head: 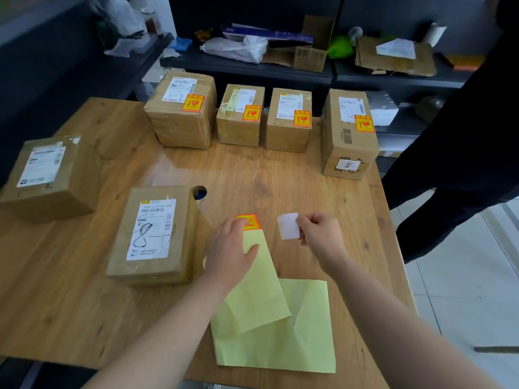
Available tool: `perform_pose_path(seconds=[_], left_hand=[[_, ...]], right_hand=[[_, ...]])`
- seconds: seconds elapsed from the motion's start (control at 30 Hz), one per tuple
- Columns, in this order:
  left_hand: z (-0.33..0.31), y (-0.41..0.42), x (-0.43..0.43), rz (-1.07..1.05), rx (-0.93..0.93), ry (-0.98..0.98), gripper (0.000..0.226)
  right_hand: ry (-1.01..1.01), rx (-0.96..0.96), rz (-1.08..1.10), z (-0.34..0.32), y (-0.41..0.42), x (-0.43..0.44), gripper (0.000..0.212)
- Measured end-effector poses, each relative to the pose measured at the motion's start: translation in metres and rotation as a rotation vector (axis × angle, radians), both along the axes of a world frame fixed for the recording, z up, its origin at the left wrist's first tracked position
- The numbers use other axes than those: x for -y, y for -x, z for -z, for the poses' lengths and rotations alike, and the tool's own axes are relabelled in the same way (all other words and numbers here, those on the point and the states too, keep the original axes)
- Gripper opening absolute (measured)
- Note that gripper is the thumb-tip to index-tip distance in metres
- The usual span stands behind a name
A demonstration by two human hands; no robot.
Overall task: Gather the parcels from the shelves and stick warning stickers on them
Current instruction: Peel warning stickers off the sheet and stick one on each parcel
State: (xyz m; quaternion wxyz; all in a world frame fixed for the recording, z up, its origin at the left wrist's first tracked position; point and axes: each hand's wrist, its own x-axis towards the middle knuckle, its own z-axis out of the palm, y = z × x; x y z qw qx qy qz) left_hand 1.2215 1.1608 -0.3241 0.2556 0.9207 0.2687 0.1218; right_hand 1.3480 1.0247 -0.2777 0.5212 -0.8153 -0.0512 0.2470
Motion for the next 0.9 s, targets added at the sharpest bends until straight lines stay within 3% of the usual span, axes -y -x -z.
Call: perform_pose_path(seconds=[0.17, 0.33, 0.47, 0.57, 0.67, 0.77, 0.9], left_hand=[[-0.009, -0.013, 0.026, 0.032, 0.148, 0.065, 0.034], [-0.010, -0.006, 0.021, -0.133, 0.242, 0.178, 0.007], [-0.014, 0.008, 0.006, -0.326, 0.289, 0.382, 0.006], [-0.020, 0.026, -0.010, -0.393, 0.292, 0.544, 0.009], [-0.029, 0.045, -0.027, -0.367, 0.271, 0.762, 0.011], [-0.039, 0.070, -0.050, -0.294, 0.233, 0.958, 0.008], [-0.048, 0.101, -0.087, -0.267, 0.213, 1.049, 0.011]], right_hand=[[-0.080, -0.095, -0.030, -0.003, 0.008, -0.015, 0.018], [-0.100, -0.129, -0.081, -0.005, 0.018, -0.032, 0.018], [-0.163, -0.143, -0.094, -0.011, 0.028, -0.045, 0.023], [-0.043, 0.043, -0.168, -0.011, 0.035, -0.054, 0.018], [0.007, 0.123, -0.273, -0.012, 0.050, -0.065, 0.007], [-0.005, 0.109, -0.316, -0.014, 0.073, -0.081, 0.011], [-0.007, 0.084, -0.354, -0.013, 0.103, -0.106, 0.015]])
